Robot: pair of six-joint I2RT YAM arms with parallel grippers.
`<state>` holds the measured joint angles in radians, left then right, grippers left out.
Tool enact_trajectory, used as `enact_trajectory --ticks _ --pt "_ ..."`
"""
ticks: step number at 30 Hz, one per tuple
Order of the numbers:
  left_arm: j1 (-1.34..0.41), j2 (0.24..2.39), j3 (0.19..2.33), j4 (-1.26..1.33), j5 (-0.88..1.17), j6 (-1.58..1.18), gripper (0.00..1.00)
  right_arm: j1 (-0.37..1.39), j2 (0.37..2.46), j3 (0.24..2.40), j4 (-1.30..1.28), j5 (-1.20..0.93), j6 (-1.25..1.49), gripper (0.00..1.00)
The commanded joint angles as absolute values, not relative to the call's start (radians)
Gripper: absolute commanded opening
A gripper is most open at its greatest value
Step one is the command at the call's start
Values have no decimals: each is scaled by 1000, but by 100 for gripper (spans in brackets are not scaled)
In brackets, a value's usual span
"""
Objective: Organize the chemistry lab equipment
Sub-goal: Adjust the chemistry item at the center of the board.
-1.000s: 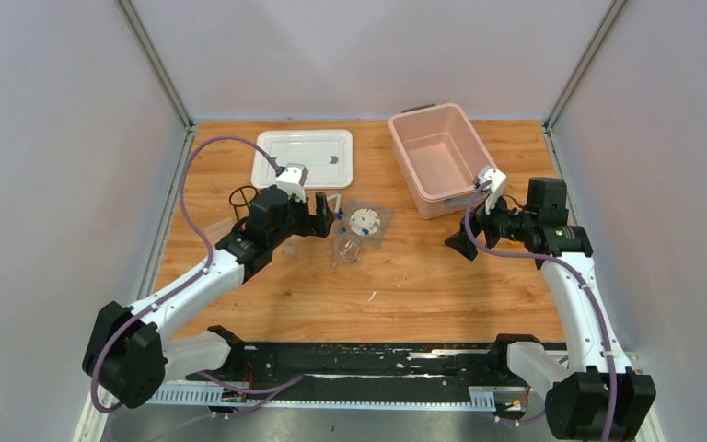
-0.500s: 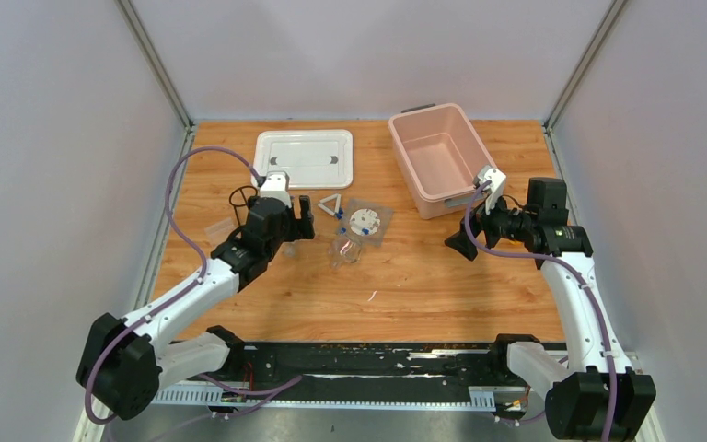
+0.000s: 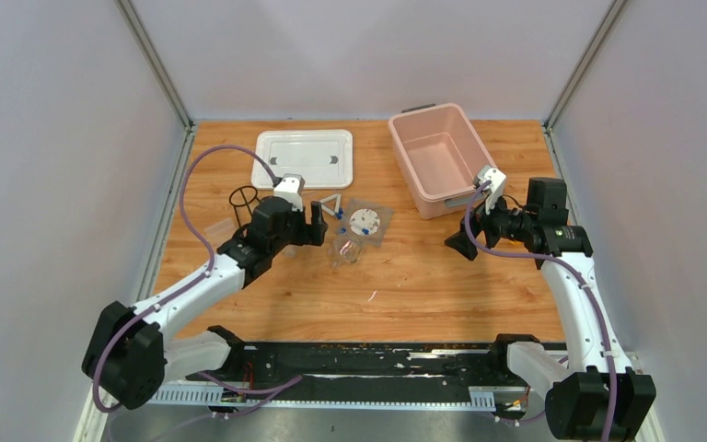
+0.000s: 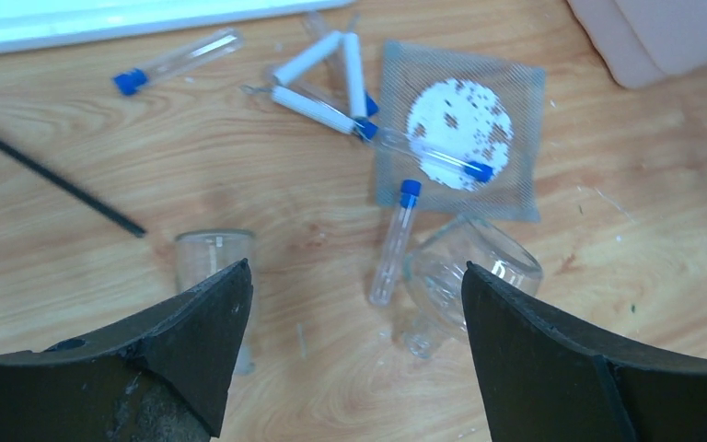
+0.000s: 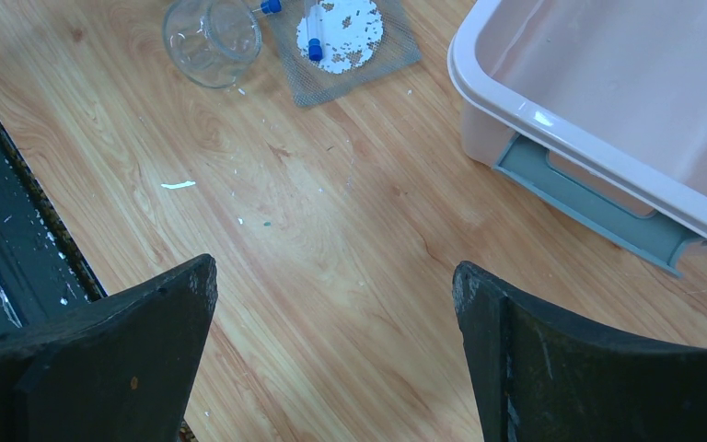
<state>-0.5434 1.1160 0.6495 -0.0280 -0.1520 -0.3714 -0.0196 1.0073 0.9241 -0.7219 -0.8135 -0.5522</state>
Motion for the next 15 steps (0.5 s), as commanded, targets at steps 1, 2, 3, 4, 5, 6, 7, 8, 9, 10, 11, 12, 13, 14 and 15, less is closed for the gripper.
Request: enact_trajectory --ticks 1,2,3,4,5,6,7,8,9,10,11,12,13,14,15 --pt "-542 1199 682 48 19 -344 89 -13 1005 956 -712 -841 -569 99" --pt "-543 1222 696 48 32 -345 87 -13 1005 955 -712 -842 -570 99" --pt "-543 1244 707 47 38 -345 86 -13 1004 956 -712 -842 -569 99" --pt "-543 1272 719 45 42 -345 85 -14 1005 955 -711 -842 -570 99" --pt "-543 1291 731 42 42 -345 83 -13 1004 954 -712 -842 -571 99" --pt "-543 1307 741 33 39 -345 82 -13 1005 955 -712 -841 -569 99" --pt "-543 1318 748 29 33 -346 80 -13 1005 956 -713 -841 -570 99" --pt "-543 1328 753 23 22 -348 78 -13 1005 955 -712 -841 -569 99" --pt "-543 1332 756 18 8 -346 76 -14 1005 955 -711 -842 -569 99" --pt "-543 1333 758 12 3 -344 74 -14 1004 954 -712 -841 -569 99" --pt "-543 1333 758 6 -12 -342 74 -13 1005 954 -712 -842 -569 99" --pt "-542 1332 757 5 -33 -338 71 -12 1005 953 -712 -843 -569 99" --pt "-543 1331 756 5 -51 -334 70 -13 1007 954 -713 -844 -570 99" --pt "-543 1330 756 -19 -63 -331 69 -13 1007 954 -712 -844 -570 99" --pt "-543 1330 757 -27 -72 -327 67 -13 1008 954 -713 -844 -570 99"
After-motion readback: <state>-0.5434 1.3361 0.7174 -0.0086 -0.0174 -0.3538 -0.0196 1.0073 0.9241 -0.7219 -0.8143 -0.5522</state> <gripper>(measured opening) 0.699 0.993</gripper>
